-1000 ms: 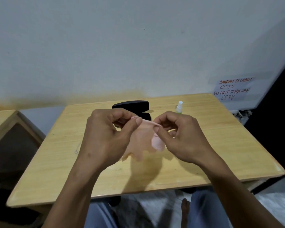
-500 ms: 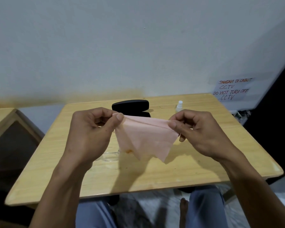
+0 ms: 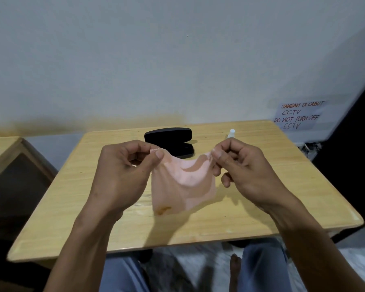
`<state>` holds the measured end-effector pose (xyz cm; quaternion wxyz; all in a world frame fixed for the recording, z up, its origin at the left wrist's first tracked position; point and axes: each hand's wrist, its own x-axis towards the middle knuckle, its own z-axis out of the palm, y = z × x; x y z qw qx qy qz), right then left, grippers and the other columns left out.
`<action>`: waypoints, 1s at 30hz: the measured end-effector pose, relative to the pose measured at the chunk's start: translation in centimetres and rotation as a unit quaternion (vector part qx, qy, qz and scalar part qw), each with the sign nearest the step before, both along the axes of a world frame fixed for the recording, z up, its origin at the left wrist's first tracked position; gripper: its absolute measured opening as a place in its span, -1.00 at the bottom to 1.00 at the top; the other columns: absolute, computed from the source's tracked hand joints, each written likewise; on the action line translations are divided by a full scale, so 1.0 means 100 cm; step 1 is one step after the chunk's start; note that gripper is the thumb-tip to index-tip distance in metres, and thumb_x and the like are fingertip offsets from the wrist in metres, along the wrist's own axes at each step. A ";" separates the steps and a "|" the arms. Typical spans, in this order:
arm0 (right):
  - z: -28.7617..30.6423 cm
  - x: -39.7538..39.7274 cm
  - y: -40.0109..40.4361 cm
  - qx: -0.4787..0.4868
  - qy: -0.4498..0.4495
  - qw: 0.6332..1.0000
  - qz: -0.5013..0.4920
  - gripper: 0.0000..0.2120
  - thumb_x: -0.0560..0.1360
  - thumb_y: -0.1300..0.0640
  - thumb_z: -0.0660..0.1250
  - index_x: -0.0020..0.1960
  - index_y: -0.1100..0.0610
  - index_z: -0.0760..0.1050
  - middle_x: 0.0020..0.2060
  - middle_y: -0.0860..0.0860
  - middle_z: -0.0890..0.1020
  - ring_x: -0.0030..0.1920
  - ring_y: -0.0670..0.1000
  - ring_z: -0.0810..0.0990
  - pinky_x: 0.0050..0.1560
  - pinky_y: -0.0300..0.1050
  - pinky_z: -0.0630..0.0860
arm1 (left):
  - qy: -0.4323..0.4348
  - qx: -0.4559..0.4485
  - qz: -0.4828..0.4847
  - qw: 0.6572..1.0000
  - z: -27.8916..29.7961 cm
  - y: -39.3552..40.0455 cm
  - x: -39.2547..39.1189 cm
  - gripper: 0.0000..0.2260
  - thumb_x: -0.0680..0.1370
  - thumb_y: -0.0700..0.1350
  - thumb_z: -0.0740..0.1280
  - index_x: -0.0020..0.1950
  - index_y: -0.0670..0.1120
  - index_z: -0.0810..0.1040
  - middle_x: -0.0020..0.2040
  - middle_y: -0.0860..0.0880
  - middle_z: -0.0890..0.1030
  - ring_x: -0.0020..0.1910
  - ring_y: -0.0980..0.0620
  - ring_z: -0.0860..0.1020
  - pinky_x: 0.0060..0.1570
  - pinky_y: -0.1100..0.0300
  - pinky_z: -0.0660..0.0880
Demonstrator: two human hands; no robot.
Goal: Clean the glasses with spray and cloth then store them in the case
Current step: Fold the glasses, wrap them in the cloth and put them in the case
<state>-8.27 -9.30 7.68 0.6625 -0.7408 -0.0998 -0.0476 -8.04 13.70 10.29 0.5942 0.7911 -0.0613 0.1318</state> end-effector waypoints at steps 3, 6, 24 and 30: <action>-0.003 0.000 0.000 0.118 0.066 0.991 -0.017 -0.93 0.59 0.27 0.33 0.03 0.17 0.58 -0.36 0.08 0.59 -0.35 -0.03 0.53 -0.45 -0.20 0.42 | 0.006 -0.006 0.009 1.000 -0.002 0.004 0.000 -0.91 0.49 -0.22 0.46 -0.20 -0.07 0.69 -0.42 0.16 0.64 -0.42 0.27 0.51 -0.29 0.40 0.47; -0.003 -0.003 -0.006 0.149 0.093 0.984 -0.002 -0.89 0.58 0.25 0.34 0.02 0.22 0.64 -0.27 0.10 0.58 -0.33 -0.03 0.51 -0.42 -0.21 0.43 | 0.017 -0.011 0.015 1.000 -0.007 0.007 0.000 -0.93 0.48 -0.21 0.46 -0.20 -0.11 0.69 -0.47 0.17 0.60 -0.45 0.25 0.48 -0.33 0.42 0.44; 0.001 0.018 -0.029 -0.071 -0.014 0.992 -0.104 -0.91 0.51 0.11 0.47 -0.18 0.04 0.69 -0.36 -0.18 0.66 -0.37 -0.20 0.50 -0.32 -0.30 0.43 | 0.016 0.079 0.053 0.995 -0.020 -0.006 0.021 -0.91 0.49 -0.15 0.47 -0.22 -0.03 0.69 -0.33 0.04 0.69 -0.27 0.05 0.64 -0.12 0.05 0.59; 0.005 0.046 -0.033 -0.064 -0.080 0.980 -0.170 -0.92 0.51 0.15 0.48 -0.13 0.15 0.68 -0.20 0.15 0.69 -0.30 -0.12 0.49 -0.39 -0.43 0.44 | -0.042 0.143 0.088 0.985 -0.012 -0.014 0.049 -0.91 0.52 -0.11 0.41 -0.17 -0.01 0.70 -0.23 0.03 0.67 -0.30 0.19 0.53 -0.30 0.37 0.38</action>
